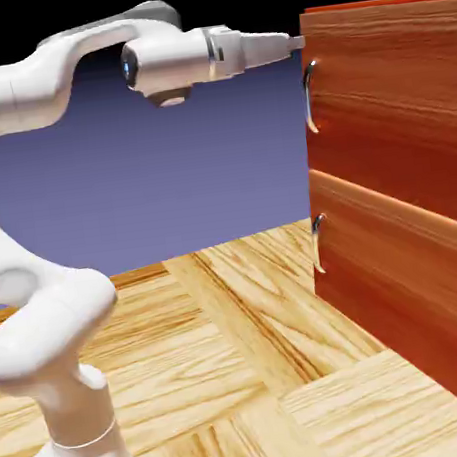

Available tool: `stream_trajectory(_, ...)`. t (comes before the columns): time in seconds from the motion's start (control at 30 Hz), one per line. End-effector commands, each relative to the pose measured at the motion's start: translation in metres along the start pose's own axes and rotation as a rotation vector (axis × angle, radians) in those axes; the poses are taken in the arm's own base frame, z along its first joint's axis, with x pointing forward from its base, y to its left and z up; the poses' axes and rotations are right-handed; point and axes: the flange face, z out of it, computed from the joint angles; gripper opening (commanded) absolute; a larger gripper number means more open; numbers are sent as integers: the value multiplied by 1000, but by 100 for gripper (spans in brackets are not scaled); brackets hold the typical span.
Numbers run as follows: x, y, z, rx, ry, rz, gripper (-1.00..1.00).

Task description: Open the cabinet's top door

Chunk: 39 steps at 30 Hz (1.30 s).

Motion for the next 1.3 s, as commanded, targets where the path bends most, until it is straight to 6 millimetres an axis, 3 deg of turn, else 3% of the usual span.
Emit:
stream_trajectory(0.0, -6, -3, 2, 6, 3, 0, 0)
stream_trajectory(0.33, -87, -22, 30, 40, -1, 2, 0)
stream_trajectory(0.7, -201, -17, 72, 29, -71, 28, 0)
stream_trajectory(0.73, -201, -17, 72, 29, -71, 28, 0)
stream_trajectory(0.93, -204, -19, 122, 29, -71, 28, 0)
stream_trajectory(0.97, -204, -19, 122, 29, -71, 28, -100)
stream_trajectory(1.27, -188, -4, 70, 106, -144, 29, -100)
